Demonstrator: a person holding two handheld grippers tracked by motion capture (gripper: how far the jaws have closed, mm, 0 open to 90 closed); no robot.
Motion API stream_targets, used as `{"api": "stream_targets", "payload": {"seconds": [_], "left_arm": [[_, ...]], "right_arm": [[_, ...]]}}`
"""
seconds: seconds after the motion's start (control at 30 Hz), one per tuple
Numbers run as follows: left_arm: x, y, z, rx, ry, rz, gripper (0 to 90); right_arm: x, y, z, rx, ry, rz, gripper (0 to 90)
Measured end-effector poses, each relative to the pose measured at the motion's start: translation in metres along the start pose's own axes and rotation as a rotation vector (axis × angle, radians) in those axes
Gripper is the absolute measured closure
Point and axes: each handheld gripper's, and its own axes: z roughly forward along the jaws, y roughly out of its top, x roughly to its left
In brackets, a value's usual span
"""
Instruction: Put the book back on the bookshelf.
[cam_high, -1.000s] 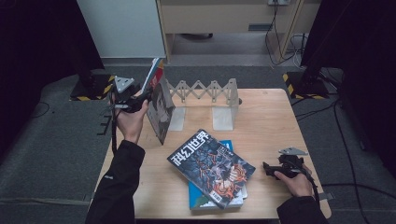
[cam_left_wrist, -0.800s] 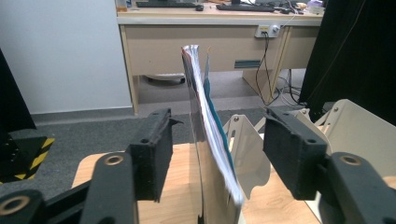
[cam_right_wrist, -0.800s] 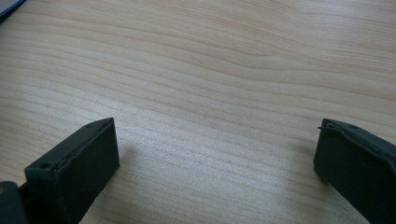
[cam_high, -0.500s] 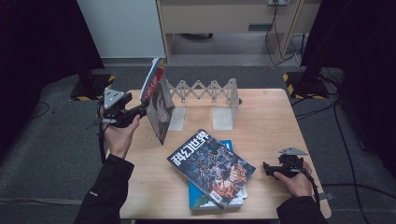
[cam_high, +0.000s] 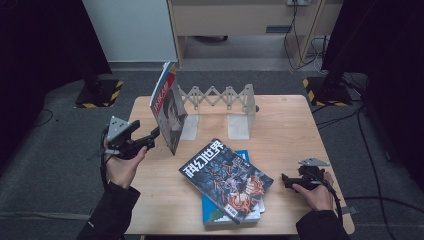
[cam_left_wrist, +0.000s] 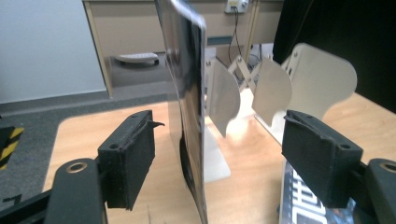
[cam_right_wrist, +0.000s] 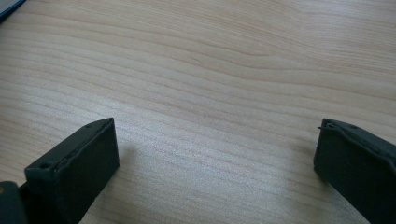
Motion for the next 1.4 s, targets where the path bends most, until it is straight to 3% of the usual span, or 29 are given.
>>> {"api": "stream_targets", "payload": {"seconds": [0.33, 0.53, 0.9, 1.1, 1.17, 1.4], "left_arm": [[-0.002, -0.036, 0.005, 0.075, 0.001, 0.010, 24.5], [-0.008, -0.058, 0.016, 0.160, -0.055, -0.011, 22.8], [-0.013, -0.085, 0.029, 0.191, -0.149, 0.020, 26.5], [-0.017, -0.098, 0.035, 0.232, -0.166, 0.026, 25.1], [-0.019, -0.101, 0.037, 0.224, -0.175, 0.034, 25.1], [-0.026, -0.108, 0.045, 0.271, -0.221, 0.021, 25.1]], "right_arm": [[0.000, 0.000, 0.000, 0.000, -0.002, 0.007, 0.6], [0.000, 0.000, -0.001, -0.006, -0.008, 0.018, 3.2], [0.000, 0.002, -0.008, 0.021, 0.002, 0.020, 13.0], [0.001, 0.008, -0.019, -0.041, 0.002, 0.008, 16.5], [0.003, 0.010, -0.022, -0.061, 0.004, 0.010, 16.7], [0.009, 0.014, -0.032, -0.108, 0.045, 0.024, 18.3]]}}
